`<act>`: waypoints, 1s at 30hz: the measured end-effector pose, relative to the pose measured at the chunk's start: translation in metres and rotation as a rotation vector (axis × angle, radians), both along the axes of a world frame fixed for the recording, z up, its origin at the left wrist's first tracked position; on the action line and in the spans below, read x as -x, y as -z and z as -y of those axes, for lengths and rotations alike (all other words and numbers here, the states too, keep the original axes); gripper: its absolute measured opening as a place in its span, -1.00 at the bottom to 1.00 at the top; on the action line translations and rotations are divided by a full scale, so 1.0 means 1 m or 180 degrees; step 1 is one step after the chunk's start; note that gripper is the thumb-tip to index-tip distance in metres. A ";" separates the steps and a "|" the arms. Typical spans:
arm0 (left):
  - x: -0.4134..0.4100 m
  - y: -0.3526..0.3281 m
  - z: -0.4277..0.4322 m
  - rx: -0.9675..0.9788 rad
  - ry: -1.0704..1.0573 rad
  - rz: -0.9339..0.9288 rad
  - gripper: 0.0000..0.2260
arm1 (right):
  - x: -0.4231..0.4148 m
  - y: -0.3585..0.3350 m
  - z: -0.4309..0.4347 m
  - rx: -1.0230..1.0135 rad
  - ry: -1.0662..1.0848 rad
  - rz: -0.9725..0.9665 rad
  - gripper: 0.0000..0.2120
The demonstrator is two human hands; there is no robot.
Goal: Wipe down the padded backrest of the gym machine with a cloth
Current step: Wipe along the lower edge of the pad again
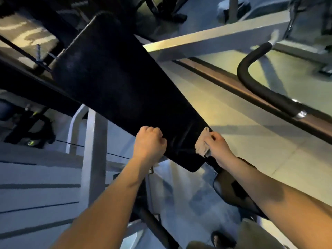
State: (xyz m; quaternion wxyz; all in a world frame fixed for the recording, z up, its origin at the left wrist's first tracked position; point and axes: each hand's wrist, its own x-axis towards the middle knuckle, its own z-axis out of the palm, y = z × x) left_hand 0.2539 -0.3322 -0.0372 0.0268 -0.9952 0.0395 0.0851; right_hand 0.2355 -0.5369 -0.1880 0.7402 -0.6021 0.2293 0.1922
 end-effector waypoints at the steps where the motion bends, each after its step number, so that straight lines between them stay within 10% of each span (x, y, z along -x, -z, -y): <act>1: -0.013 0.000 -0.001 -0.0290 0.0303 0.0097 -0.73 | -0.007 0.000 0.002 0.0097 0.0095 0.0006 -0.64; 11: -0.108 -0.003 -0.015 -0.1643 0.2167 0.0384 -0.49 | -0.084 -0.012 -0.029 0.1528 0.0750 0.0707 -0.82; 30: -0.136 0.044 -0.062 -0.2234 0.3057 0.1153 -0.39 | -0.113 0.053 -0.161 0.2349 0.2046 0.1431 -0.74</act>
